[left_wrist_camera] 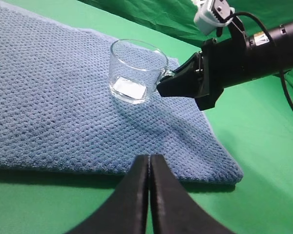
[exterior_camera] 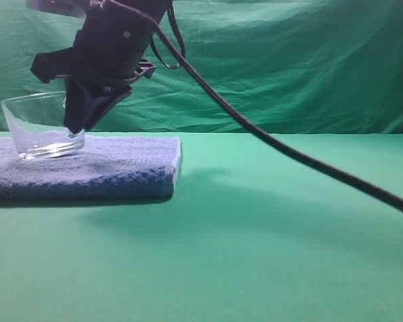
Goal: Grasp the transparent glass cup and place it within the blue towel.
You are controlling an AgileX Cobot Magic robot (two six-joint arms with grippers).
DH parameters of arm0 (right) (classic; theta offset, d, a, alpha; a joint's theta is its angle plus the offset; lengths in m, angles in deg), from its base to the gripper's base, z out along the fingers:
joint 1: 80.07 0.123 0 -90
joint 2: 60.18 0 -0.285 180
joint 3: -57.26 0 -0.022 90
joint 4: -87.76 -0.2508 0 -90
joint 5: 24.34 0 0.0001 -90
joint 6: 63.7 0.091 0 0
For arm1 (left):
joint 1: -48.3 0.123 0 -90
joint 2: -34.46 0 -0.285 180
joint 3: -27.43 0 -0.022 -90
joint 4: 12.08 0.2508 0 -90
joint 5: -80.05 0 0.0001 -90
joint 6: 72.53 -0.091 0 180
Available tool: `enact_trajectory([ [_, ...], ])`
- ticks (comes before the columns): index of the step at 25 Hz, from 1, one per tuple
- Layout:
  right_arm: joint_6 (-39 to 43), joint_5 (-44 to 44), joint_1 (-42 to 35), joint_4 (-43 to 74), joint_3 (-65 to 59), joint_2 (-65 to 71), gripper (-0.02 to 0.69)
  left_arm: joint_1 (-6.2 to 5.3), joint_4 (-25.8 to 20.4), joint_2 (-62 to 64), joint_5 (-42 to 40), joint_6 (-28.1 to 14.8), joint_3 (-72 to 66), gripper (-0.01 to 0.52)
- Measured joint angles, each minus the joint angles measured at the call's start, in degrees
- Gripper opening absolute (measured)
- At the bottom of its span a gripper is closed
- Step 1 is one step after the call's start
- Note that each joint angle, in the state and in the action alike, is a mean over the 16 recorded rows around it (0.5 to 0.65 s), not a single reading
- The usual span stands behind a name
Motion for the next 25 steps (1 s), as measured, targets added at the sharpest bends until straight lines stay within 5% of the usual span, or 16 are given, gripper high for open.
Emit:
enact_trajectory([
  [5,4.0,-3.6,0.0,3.1,0.0,-5.9,0.425,0.00,0.0,0.0,0.0,0.0,0.0,0.000],
  [17,14.5,-17.1,0.0,8.2,0.3,-24.2,0.034,0.00,0.0,0.0,0.0,0.0,0.0,0.000],
  [25,17.6,-26.1,0.0,9.6,0.5,-29.1,0.000,0.00,0.0,0.0,0.0,0.0,0.0,0.000],
])
